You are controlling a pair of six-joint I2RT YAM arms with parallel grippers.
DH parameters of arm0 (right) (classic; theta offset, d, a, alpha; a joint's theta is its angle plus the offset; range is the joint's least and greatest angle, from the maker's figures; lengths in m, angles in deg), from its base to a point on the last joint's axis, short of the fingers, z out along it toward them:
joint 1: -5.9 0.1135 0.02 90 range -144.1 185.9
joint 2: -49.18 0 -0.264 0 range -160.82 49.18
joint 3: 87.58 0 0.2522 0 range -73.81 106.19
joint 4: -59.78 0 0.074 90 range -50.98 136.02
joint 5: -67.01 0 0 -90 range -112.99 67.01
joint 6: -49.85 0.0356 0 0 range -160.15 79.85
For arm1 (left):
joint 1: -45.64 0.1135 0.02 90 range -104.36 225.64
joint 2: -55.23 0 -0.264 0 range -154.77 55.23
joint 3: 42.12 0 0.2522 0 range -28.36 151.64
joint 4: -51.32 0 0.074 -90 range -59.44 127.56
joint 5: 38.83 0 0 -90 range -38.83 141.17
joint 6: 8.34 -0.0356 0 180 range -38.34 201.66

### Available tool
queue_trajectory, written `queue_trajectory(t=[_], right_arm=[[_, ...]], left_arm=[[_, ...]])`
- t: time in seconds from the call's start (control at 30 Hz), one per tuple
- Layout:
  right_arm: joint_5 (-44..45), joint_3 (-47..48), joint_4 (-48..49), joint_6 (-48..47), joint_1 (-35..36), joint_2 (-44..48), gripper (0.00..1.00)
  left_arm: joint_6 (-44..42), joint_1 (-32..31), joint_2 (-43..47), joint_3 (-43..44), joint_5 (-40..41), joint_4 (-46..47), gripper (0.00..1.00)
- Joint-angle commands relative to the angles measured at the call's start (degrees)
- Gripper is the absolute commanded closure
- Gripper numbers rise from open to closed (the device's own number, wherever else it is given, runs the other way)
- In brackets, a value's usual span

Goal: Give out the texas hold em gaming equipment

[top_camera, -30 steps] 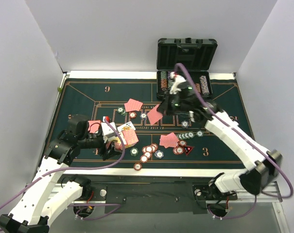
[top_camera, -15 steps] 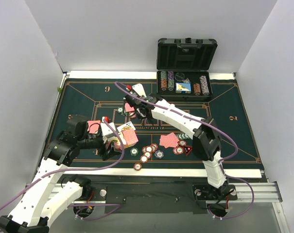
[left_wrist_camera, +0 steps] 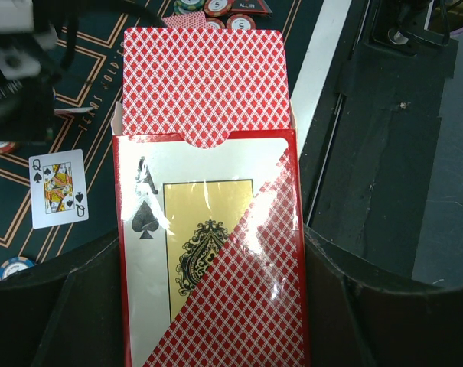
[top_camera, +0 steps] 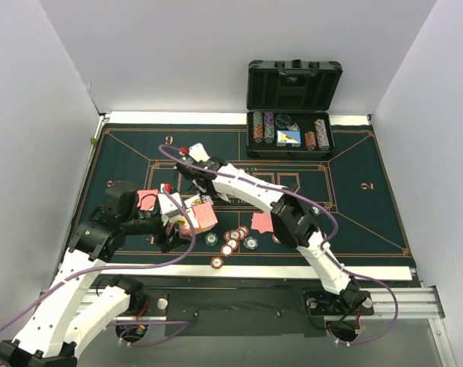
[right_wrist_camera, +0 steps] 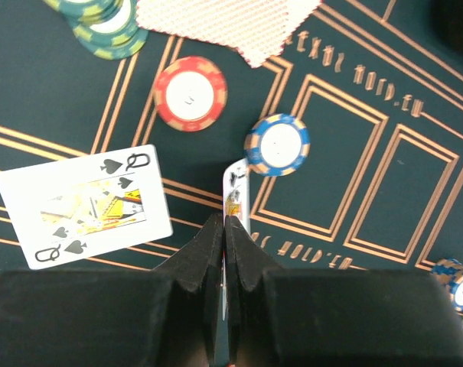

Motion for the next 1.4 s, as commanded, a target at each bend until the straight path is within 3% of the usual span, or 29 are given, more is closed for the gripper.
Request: queue_trajectory(t=[0.0, 0.43, 0.83, 1.0, 1.27, 1.37], right_arm=[[0.2, 2.7, -2.5, 0.5, 1.9, -1.9, 1.00], [-7.3, 3.6, 3.3, 5.9, 4.1, -6.2, 1.00], [-12.8, 1.8, 6.9, 7.8, 3.0, -8.6, 0.58], [-15.9, -1.4, 9.0, 8.8, 2.4, -4.5, 0.48], [-23.7, -10.4, 13.4, 13.3, -2.5, 6.8, 0.50], [-28.2, -18.8, 17.3, 15.0, -4.9, 12.7, 0.48]], left_arm=[[0.3, 0.2, 0.7, 2.8, -1.9, 3.3, 1.00], [0.3, 0.2, 0.7, 3.1, -1.9, 3.1, 1.00], [0.1, 0.2, 0.9, 3.0, -1.8, 2.9, 1.00], [-0.1, 0.2, 0.7, 3.0, -1.8, 2.8, 1.00], [-0.5, 0.2, 0.9, 3.5, -1.6, 2.2, 1.00], [-0.5, 0.3, 1.0, 3.2, -1.7, 2.1, 1.00]])
